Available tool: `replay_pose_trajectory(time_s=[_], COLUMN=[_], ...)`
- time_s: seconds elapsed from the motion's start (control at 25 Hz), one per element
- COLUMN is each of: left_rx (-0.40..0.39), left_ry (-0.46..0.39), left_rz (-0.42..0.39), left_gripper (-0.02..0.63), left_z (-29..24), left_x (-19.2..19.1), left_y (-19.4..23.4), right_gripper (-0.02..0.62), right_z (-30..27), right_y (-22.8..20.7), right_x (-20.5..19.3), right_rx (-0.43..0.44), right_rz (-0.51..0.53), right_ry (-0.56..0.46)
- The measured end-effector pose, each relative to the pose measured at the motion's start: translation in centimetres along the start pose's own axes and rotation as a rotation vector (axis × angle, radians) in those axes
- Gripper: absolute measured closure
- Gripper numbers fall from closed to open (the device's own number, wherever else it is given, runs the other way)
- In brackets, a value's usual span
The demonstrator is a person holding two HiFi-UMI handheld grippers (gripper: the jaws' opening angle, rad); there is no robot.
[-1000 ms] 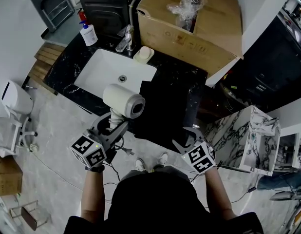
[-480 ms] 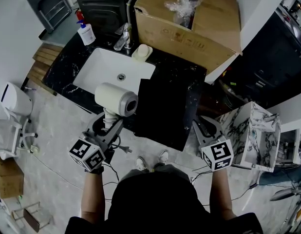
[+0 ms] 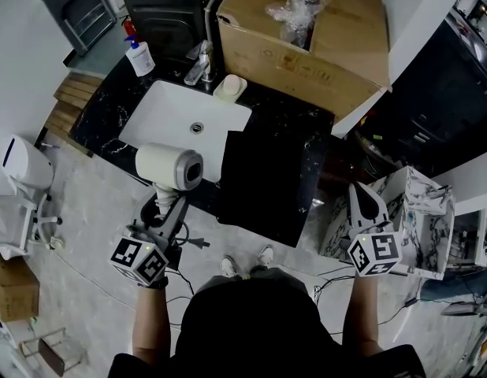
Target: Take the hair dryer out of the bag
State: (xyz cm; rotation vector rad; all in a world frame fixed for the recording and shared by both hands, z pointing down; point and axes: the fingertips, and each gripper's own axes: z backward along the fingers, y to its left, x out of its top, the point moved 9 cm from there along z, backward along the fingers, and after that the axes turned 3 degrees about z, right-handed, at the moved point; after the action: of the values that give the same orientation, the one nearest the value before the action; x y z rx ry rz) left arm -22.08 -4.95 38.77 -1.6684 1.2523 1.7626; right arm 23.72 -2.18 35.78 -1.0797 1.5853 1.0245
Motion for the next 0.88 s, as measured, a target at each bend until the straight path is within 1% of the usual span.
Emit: replay_pose_trajectory(time_s=[0.12, 0.28, 0.4, 0.6, 0.72, 0.8, 0.88], left_rx=[0.049, 0.079, 0.106, 0.143, 0.161, 0.174, 0.187], left_ry=[-0.021, -0.04, -0.054, -0.075, -0.086, -0.107, -0.119], left_rz=[0.0, -0.017, -0.021, -0.005, -0.006, 0.002, -0.005], left_gripper=[0.39, 0.39, 0.39, 0.39, 0.39, 0.39, 0.39], left_z=[0.8, 1.7, 2.2, 3.0, 3.5, 3.8, 4.2], left_x=[0.2, 0.1, 0.1, 0.3, 0.4, 0.6, 0.6], left_y=[0.1, 0.5, 0.7, 0.3, 0.5, 0.4, 0.5], right_gripper=[0.581, 0.583, 0.583, 0.583, 0.583, 0.583, 0.583], right_z=[0.8, 1.7, 2.0, 2.8, 3.1, 3.0, 2.9], right_y=[-1.0, -2.3, -2.9, -3.4, -3.6, -3.5, -3.4], right_x=[0.4, 0.7, 0.9, 1.0, 1.0, 1.3, 1.5], right_rx=[-0.051, -0.124, -0.154, -0.204, -0.244, -0.256, -0.256], right_rz=[-0.013, -0.052, -0.055, -0.053, -0.026, -0.006, 0.001], right_ry=[-0.028, -0.068, -0.082, -0.103, -0.102, -0.105, -0.114])
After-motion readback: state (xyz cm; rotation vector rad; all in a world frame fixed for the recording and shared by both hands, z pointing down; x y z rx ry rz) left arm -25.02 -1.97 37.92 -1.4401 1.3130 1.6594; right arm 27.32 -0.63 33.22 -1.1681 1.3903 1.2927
